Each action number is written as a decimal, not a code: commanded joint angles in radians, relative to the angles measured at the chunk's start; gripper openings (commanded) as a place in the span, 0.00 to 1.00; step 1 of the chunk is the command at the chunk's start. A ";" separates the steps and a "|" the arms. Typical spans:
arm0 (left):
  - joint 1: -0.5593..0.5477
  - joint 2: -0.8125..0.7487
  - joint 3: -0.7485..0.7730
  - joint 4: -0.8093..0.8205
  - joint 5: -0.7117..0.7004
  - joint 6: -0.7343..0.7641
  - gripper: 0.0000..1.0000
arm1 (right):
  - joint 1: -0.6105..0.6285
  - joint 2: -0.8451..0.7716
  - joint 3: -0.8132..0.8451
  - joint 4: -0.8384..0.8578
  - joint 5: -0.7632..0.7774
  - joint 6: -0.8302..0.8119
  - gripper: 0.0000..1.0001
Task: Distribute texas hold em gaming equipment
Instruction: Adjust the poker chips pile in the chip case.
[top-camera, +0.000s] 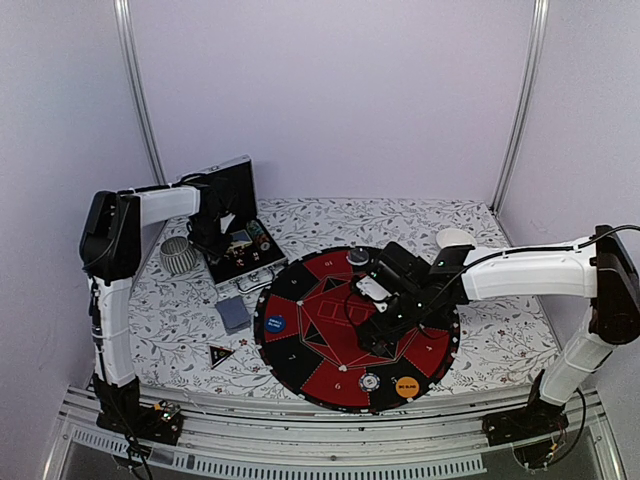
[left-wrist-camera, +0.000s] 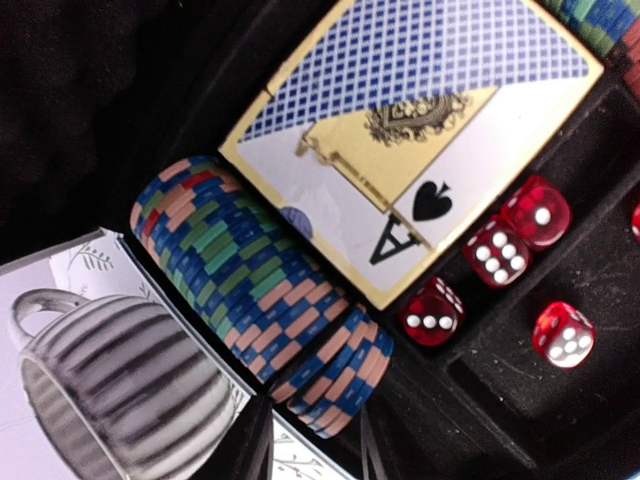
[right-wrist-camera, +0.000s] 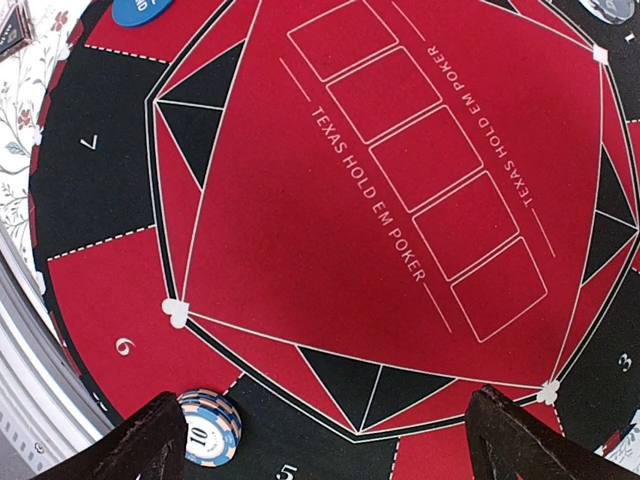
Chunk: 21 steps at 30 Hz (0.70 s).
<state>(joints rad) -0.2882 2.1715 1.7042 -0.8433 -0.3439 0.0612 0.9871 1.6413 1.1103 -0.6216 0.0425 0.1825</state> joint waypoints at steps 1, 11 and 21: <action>-0.020 0.018 0.028 0.051 -0.005 0.014 0.33 | -0.006 0.009 0.024 -0.008 -0.013 -0.007 0.99; -0.025 -0.021 0.009 0.066 0.001 0.031 0.38 | -0.006 0.029 0.033 -0.008 -0.036 -0.015 0.99; -0.025 -0.032 -0.009 0.056 -0.022 0.014 0.39 | -0.005 0.029 0.032 -0.010 -0.048 -0.014 0.99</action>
<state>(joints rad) -0.2939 2.1712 1.7069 -0.8047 -0.3641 0.0784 0.9871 1.6577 1.1210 -0.6281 0.0109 0.1745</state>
